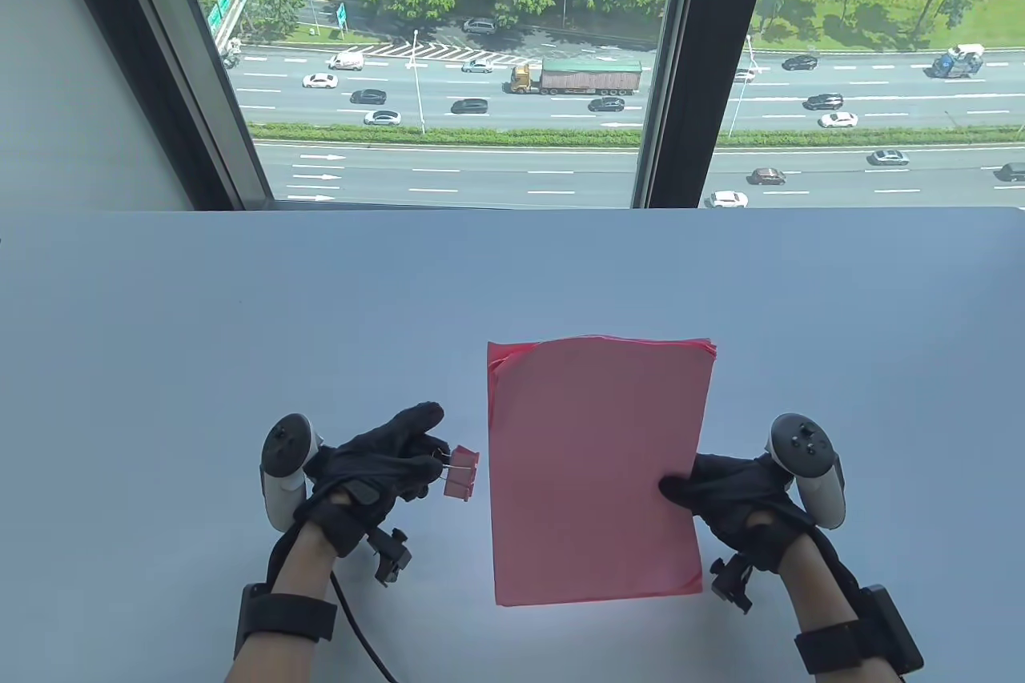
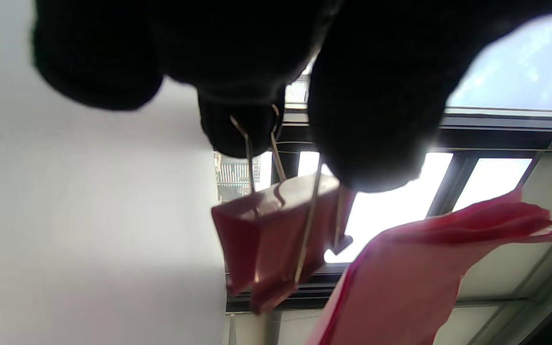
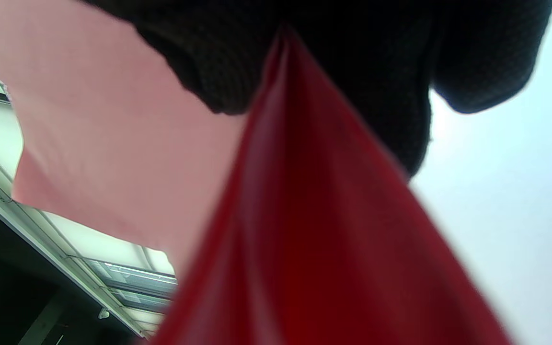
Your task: Clip paper with binder clip (Left hand to clip)
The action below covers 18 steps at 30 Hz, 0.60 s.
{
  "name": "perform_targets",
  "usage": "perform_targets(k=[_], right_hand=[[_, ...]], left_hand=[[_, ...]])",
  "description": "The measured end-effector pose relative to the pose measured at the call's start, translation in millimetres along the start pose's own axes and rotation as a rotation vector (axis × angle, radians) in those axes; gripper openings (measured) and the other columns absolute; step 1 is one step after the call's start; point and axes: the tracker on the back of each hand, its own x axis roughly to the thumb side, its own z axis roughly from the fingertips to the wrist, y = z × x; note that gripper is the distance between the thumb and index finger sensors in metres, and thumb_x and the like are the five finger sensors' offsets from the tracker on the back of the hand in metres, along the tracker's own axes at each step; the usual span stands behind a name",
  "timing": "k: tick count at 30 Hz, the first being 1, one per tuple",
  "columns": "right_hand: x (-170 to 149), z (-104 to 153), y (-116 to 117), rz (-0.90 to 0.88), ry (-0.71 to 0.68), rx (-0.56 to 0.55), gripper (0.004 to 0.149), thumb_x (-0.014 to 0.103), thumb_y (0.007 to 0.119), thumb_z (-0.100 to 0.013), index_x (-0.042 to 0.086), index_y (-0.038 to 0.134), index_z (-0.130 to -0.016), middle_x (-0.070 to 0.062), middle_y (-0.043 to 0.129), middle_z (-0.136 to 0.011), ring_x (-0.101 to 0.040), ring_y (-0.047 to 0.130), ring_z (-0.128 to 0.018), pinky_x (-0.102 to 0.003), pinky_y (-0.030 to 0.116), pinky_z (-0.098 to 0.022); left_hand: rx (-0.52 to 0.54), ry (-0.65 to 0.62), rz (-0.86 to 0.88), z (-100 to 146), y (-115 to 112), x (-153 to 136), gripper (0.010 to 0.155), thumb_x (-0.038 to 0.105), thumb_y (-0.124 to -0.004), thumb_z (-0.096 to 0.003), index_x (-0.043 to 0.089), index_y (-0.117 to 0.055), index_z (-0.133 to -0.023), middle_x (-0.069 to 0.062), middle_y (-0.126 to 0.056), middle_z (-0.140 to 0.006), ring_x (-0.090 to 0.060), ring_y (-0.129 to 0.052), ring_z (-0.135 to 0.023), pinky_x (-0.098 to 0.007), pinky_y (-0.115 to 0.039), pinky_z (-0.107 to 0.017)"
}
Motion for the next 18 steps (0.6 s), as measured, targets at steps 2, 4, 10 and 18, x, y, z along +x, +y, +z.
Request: perform_targets(k=[2, 4, 10, 18], right_hand=[[-0.3, -0.2, 0.6, -0.004, -0.001, 0.004, 0.041, 0.027, 0.085, -0.041, 0.014, 0.094, -0.08, -0.006, 0.106, -0.057, -0.033, 0.105, -0.048, -0.056, 0.078, -0.046], [-0.2, -0.2, 0.6, -0.006, 0.0, 0.005, 0.041, 0.027, 0.085, -0.041, 0.014, 0.094, -0.08, -0.006, 0.106, -0.057, -0.033, 0.105, -0.048, -0.056, 0.078, -0.046], [0.2, 0.4, -0.1, 0.029, 0.005, -0.022, 0.041, 0.027, 0.085, -0.042, 0.013, 0.094, -0.079, -0.006, 0.106, -0.056, -0.033, 0.105, -0.047, -0.056, 0.079, -0.046], [5.0, 2.1, 3.1, 0.11, -0.012, -0.065, 0.041, 0.028, 0.086, -0.042, 0.013, 0.094, -0.079, -0.007, 0.106, -0.056, -0.033, 0.105, -0.046, -0.056, 0.079, -0.045]], left_hand=[[-0.019, -0.015, 0.012, -1.2, -4.8, 1.7, 0.082, 0.04, -0.103, -0.0317, 0.011, -0.071, -0.102, -0.013, -0.097, -0.077, -0.008, -0.099, -0.023, -0.044, -0.09, -0.036], [-0.032, -0.024, 0.0, -1.4, -8.0, 3.0, 0.082, 0.041, -0.103, -0.0319, 0.011, -0.072, -0.101, -0.012, -0.097, -0.077, -0.008, -0.098, -0.022, -0.044, -0.09, -0.036], [-0.041, -0.04, 0.036, -1.5, -12.8, 4.0, 0.08, 0.041, -0.103, -0.0321, 0.012, -0.074, -0.101, -0.012, -0.097, -0.077, -0.008, -0.098, -0.021, -0.044, -0.09, -0.036], [0.041, 0.009, -0.08, 2.4, -10.3, 6.8, 0.078, 0.043, -0.102, -0.0325, 0.012, -0.077, -0.099, -0.011, -0.097, -0.076, -0.009, -0.098, -0.021, -0.044, -0.089, -0.036]])
